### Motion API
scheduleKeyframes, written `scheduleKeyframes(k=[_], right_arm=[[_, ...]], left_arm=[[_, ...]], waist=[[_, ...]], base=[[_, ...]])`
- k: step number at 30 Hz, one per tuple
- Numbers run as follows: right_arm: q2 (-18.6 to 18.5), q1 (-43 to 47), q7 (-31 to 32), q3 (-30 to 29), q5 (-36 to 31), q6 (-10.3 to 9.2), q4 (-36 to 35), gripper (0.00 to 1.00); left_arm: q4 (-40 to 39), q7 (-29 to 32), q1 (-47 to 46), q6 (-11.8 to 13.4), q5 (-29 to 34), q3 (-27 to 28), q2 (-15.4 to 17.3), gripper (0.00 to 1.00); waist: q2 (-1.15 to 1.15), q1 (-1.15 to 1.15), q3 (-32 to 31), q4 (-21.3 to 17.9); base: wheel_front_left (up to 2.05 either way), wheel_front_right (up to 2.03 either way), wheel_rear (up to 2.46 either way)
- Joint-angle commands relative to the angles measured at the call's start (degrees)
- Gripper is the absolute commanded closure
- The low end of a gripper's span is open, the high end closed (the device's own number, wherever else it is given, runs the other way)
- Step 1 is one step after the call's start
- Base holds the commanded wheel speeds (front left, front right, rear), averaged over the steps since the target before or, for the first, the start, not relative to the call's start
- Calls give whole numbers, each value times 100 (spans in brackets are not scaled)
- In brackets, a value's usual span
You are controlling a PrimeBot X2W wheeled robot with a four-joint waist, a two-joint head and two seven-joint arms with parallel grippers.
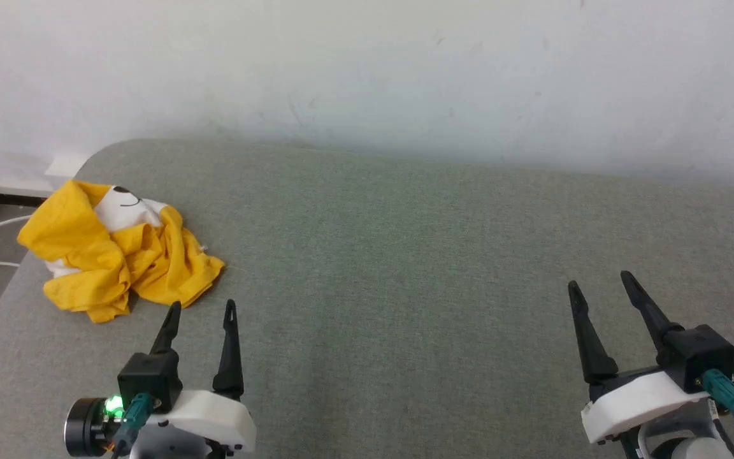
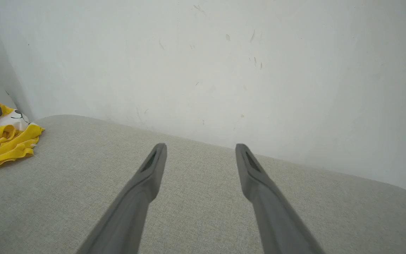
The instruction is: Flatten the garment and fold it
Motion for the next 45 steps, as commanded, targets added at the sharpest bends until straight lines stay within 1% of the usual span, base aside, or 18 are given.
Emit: scheduleKeyframes(k=[1, 27, 45], right_arm=[[8, 57, -51, -3, 39, -5, -21, 0], [13, 145, -362, 172, 138, -8, -4, 0], [16, 191, -577, 282, 248, -9, 32, 0]], left_arm=[[4, -64, 63, 29, -43, 9, 17, 0], [13, -375, 182, 84, -126, -52, 26, 0], [21, -590, 259, 133, -167, -71, 32, 0]], waist=[[1, 0, -4, 73], [1, 0, -44, 970], [1, 0, -53, 1474]], base=[[0, 0, 0], [0, 0, 0], [0, 0, 0]])
